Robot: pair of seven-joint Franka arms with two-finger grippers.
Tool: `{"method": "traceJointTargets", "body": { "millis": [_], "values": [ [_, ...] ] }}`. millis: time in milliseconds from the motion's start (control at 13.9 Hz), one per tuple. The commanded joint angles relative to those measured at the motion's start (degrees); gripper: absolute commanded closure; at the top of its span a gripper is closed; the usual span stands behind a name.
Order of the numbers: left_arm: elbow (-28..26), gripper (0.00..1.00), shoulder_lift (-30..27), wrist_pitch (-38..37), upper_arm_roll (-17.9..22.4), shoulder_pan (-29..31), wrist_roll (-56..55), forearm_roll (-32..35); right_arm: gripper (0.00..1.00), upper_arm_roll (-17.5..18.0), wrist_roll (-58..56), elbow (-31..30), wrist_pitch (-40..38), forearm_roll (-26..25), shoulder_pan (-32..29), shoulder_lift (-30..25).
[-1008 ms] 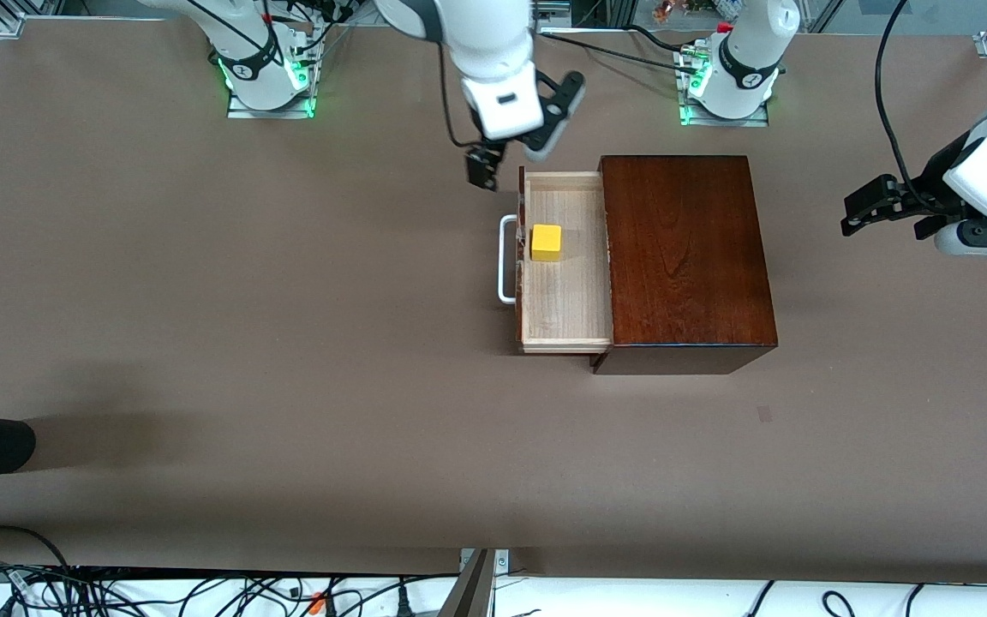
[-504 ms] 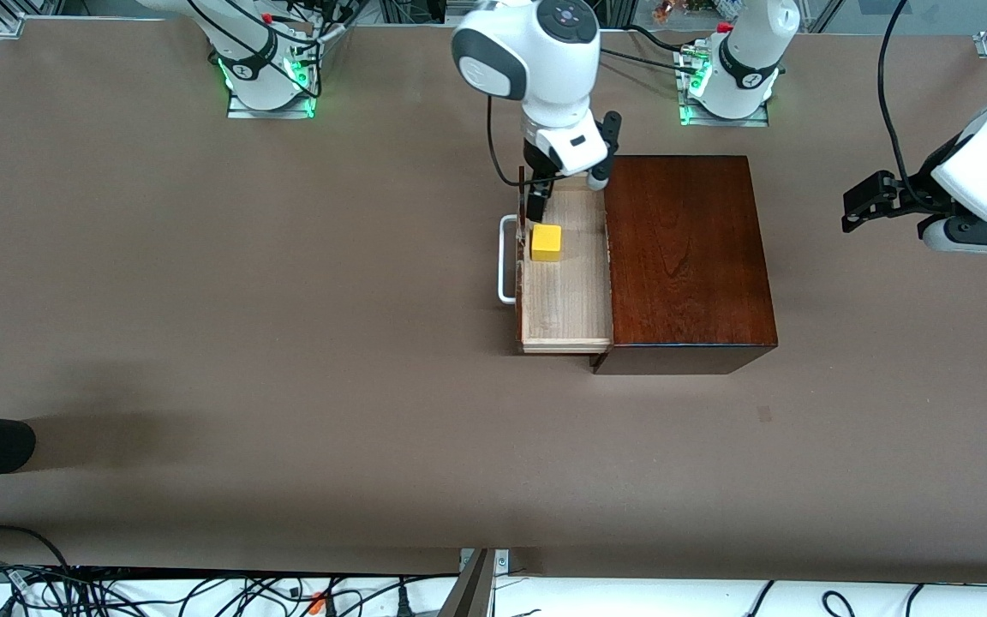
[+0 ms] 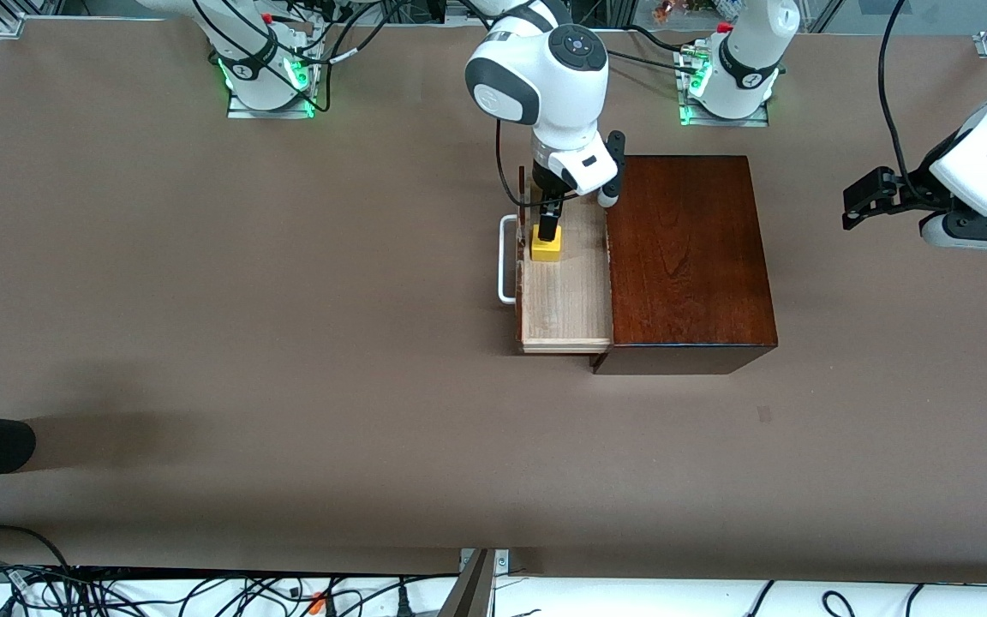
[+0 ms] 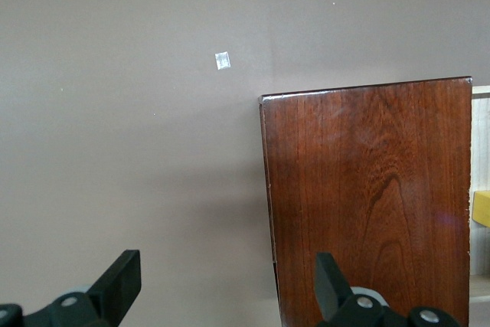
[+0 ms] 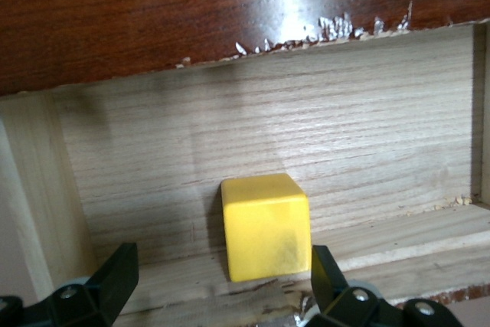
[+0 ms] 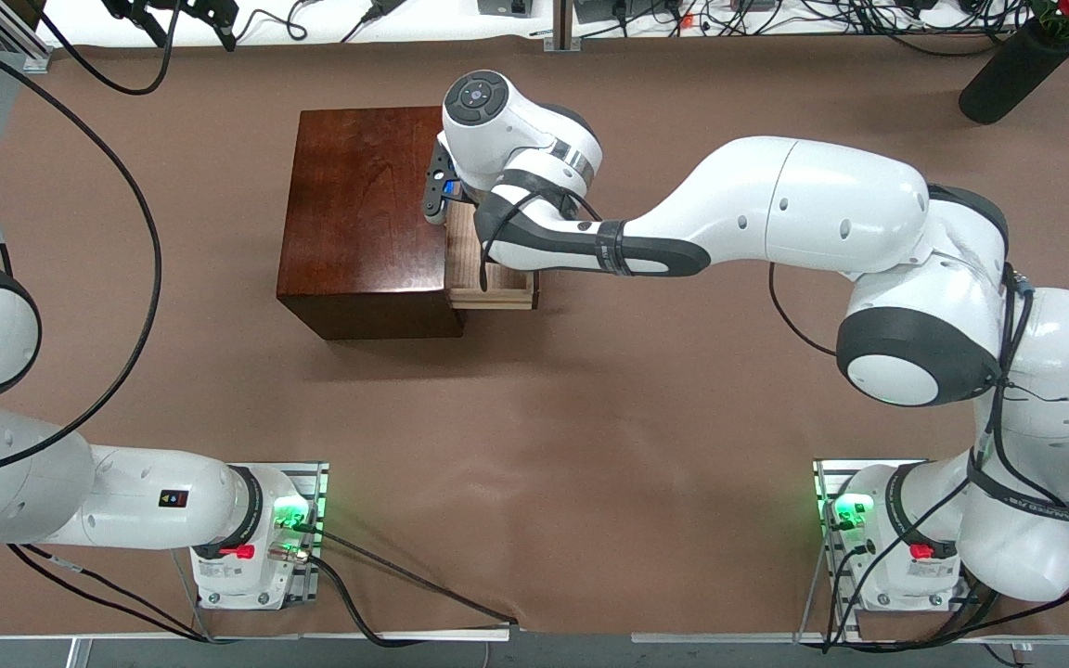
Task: Open drawer, take yellow block, close drawer
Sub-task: 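Lower the right gripper over the yellow cube in the drawer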
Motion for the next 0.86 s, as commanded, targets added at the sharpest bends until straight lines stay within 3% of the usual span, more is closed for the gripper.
{"method": "traceJointTargets", "body": {
  "millis": [0,792],
  "values": [
    [0.7,0.00,-0.5,-1.1,0.1,-0.2,1.0,0.6,0.00,0.0,-2.1,1.8,1.2,-1.1,0.0,2.1],
    [0.8,0.00,-0.4,-1.0,0.1,-0.2,1.2,0.3,0.02,-0.5,-3.4,1.6,2.6,-2.0,-0.1,3.9]
  ]
}}
